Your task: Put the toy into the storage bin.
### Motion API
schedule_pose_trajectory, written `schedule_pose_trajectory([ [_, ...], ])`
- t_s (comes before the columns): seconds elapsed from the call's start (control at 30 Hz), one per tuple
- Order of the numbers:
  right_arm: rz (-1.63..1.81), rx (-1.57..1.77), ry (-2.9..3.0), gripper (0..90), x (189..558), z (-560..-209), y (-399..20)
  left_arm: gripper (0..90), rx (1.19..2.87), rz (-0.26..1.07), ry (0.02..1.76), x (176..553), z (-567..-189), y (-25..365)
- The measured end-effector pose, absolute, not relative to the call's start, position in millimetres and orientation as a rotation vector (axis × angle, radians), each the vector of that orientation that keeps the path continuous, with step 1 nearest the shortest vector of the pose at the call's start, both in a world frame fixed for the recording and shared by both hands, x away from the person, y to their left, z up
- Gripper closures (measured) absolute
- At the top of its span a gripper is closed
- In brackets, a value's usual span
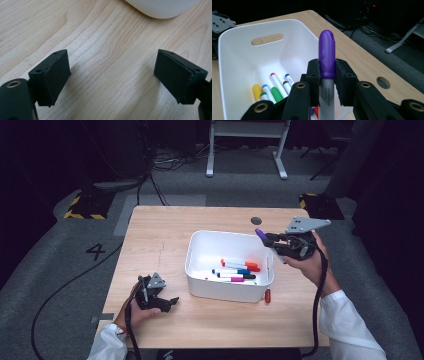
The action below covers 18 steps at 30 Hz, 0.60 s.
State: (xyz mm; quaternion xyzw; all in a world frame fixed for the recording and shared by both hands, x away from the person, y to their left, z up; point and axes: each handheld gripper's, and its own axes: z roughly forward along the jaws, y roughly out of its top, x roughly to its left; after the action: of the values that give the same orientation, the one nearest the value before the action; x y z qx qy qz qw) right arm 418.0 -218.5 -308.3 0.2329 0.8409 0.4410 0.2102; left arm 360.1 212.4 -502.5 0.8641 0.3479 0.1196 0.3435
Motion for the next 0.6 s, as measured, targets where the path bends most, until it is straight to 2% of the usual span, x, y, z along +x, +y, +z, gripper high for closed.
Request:
schedule_pose_trajectory([
  [0.23,1.197,0.527,2.424,74.9,421,-313,-183,13.6,2.245,0.311,0.904,360,-502,212],
  [0.6,1.054,0.408,2.626,74.9,412,-338,-139,13.6,2.245,0.311,0.904,360,-502,212],
])
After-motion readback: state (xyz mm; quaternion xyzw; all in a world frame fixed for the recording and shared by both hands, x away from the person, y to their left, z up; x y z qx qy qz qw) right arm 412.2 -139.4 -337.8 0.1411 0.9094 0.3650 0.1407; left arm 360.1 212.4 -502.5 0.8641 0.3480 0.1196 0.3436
